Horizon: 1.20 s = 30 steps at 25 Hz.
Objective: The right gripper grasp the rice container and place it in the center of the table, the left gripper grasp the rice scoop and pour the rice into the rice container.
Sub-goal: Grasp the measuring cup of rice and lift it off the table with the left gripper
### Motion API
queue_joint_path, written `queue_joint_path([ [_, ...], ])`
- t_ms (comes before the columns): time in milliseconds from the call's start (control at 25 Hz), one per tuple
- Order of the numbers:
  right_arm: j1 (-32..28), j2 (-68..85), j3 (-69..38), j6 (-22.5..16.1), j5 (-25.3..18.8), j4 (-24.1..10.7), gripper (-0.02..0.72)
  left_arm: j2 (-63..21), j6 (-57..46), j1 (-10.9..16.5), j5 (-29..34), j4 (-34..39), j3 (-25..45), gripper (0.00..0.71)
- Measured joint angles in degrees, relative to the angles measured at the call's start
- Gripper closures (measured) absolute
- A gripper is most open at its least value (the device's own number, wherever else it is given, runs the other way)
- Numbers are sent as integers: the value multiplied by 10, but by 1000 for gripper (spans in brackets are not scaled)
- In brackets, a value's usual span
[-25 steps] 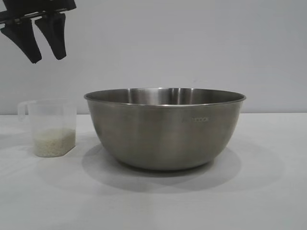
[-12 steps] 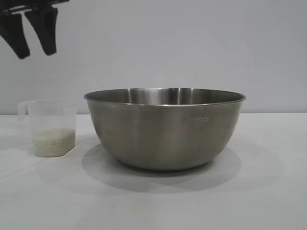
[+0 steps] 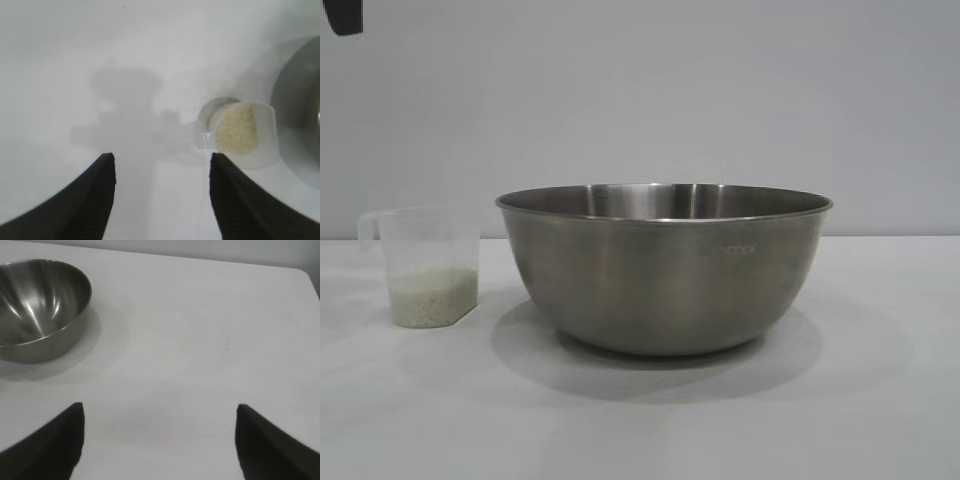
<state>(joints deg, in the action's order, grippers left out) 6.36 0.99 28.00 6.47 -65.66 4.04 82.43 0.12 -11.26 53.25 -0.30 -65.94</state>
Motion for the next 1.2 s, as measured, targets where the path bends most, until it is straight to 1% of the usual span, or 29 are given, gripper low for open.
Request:
queue_joint_path([
  [120, 0, 0, 0, 0, 0, 0, 115, -51, 0, 0, -76, -17, 78, 347],
  [320, 0, 0, 0, 0, 0, 0, 115, -139, 0, 0, -200, -24, 206, 347],
  [480, 0, 0, 0, 0, 0, 0, 115, -189, 0, 0, -309, -37, 306, 347],
  [520, 0, 0, 0, 0, 0, 0, 133, -198, 0, 0, -342, -42, 331, 347],
  [720, 0, 0, 0, 0, 0, 0, 133, -213, 0, 0, -490, -70, 444, 347],
  [840, 0, 0, 0, 0, 0, 0, 133, -214, 0, 0, -578, -90, 495, 347],
  [1040, 0, 0, 0, 0, 0, 0, 133, -214, -3, 0, -711, -92, 562, 347],
  [1120, 3, 0, 0, 0, 0, 0, 133, -215, -16, 0, -759, -72, 586, 347],
  [1200, 3, 0, 0, 0, 0, 0, 133, -216, -41, 0, -800, -28, 603, 347],
])
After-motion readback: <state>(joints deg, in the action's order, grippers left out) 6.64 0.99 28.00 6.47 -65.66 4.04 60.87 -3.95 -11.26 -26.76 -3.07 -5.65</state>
